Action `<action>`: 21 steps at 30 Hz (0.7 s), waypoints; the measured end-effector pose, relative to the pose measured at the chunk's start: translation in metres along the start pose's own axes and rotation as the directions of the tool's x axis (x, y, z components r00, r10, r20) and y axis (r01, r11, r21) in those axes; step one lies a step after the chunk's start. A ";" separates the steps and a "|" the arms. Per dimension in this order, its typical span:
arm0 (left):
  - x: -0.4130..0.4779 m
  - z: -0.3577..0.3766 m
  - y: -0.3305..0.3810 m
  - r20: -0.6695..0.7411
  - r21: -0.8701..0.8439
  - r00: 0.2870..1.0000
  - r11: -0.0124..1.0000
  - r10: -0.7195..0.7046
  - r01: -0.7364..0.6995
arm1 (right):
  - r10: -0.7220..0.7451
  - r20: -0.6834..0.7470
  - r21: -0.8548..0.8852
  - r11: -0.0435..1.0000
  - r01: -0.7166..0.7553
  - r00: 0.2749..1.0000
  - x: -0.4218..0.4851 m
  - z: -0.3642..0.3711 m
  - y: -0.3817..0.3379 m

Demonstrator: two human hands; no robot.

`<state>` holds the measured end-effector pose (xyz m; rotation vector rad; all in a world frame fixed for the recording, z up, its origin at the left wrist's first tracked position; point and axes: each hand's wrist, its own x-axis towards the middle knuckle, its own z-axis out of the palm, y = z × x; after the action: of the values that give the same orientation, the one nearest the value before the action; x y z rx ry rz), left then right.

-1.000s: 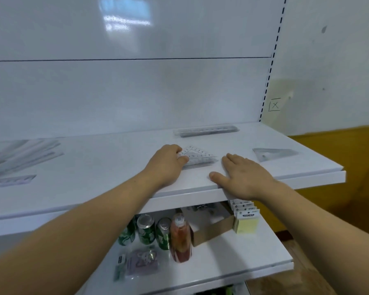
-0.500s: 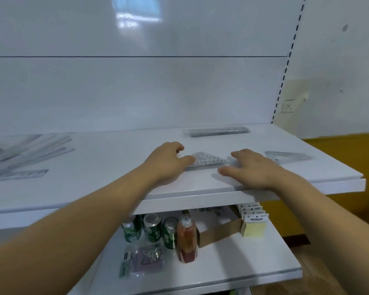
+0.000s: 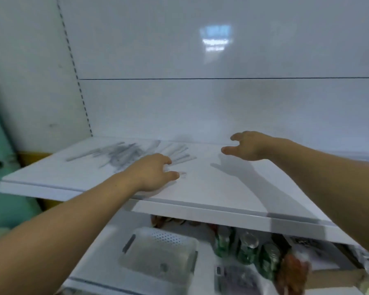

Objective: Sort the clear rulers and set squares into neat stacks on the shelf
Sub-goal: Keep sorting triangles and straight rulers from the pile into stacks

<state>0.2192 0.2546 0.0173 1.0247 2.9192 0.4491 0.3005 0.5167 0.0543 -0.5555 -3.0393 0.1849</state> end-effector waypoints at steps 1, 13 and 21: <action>-0.006 -0.008 -0.026 -0.010 0.018 0.999 0.999 -0.033 0.033 | -0.037 -0.003 0.000 0.999 0.037 0.999 0.010 0.003 -0.028; -0.041 -0.069 -0.230 -0.093 -0.017 0.942 0.947 -0.322 0.322 | -0.333 0.099 0.016 0.943 0.333 0.938 0.093 0.036 -0.254; 0.014 -0.065 -0.259 -0.120 -0.036 0.940 0.948 -0.319 0.317 | -0.417 0.148 0.012 0.907 0.420 0.897 0.168 0.058 -0.309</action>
<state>0.0435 0.0535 0.0095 0.5201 3.1025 0.5370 0.0313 0.2829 0.0398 0.1302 -3.2111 0.1812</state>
